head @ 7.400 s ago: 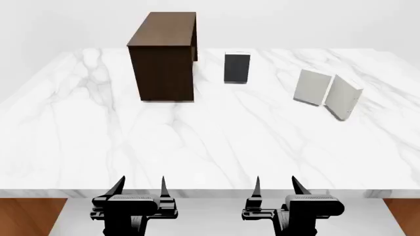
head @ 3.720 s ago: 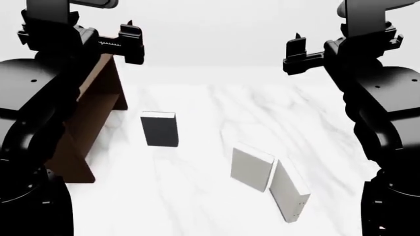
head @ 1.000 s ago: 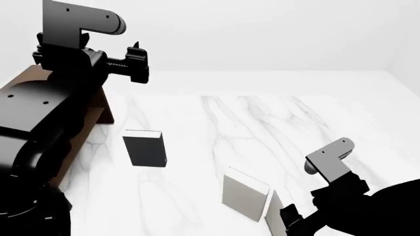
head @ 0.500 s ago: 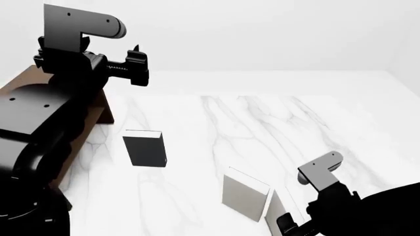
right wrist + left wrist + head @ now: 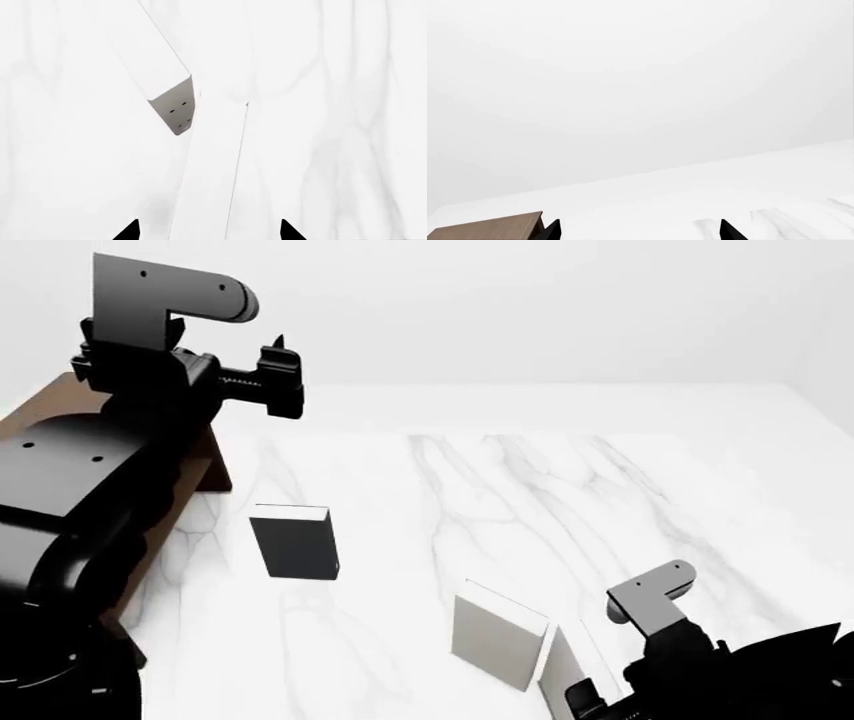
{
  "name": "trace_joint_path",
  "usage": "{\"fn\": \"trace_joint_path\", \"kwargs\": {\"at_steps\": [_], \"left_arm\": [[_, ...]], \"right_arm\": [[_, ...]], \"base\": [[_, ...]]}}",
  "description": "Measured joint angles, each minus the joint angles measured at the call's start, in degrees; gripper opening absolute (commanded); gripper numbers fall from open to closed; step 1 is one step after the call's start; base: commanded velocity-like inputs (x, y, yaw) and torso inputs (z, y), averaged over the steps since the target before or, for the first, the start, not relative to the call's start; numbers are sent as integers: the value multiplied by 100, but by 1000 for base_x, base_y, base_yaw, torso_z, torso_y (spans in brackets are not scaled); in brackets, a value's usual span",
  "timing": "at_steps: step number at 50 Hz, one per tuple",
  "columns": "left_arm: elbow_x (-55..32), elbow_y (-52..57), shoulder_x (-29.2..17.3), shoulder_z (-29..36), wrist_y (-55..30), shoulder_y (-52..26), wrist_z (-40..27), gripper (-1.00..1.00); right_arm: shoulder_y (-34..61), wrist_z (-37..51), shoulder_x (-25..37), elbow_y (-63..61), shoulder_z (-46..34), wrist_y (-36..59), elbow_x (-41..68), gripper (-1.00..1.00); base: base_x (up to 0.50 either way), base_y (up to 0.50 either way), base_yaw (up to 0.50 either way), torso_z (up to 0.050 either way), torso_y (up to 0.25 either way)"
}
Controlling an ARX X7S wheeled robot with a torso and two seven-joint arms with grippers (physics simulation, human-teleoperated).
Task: Pick up the book on the right and place it under the cabinet shelf.
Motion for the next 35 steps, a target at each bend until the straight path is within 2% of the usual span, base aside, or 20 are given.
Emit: {"fn": "trace_joint_path", "kwargs": {"at_steps": [1, 2, 35], "left_arm": [[-2, -1, -1, 1, 1, 1, -1, 100], [-4, -1, -2, 3, 2, 1, -2, 100], [-71, -23, -16, 45, 37, 4, -36, 100]], "right_arm": [[-6, -8, -1, 8, -4, -8, -10, 100], [-12, -15, -3, 15, -7, -16, -18, -100], [-156, -5, 106, 58, 33, -222, 29, -100]], "base": [[0, 0, 0, 0, 0], [0, 0, 0, 0, 0], [0, 0, 0, 0, 0]]}}
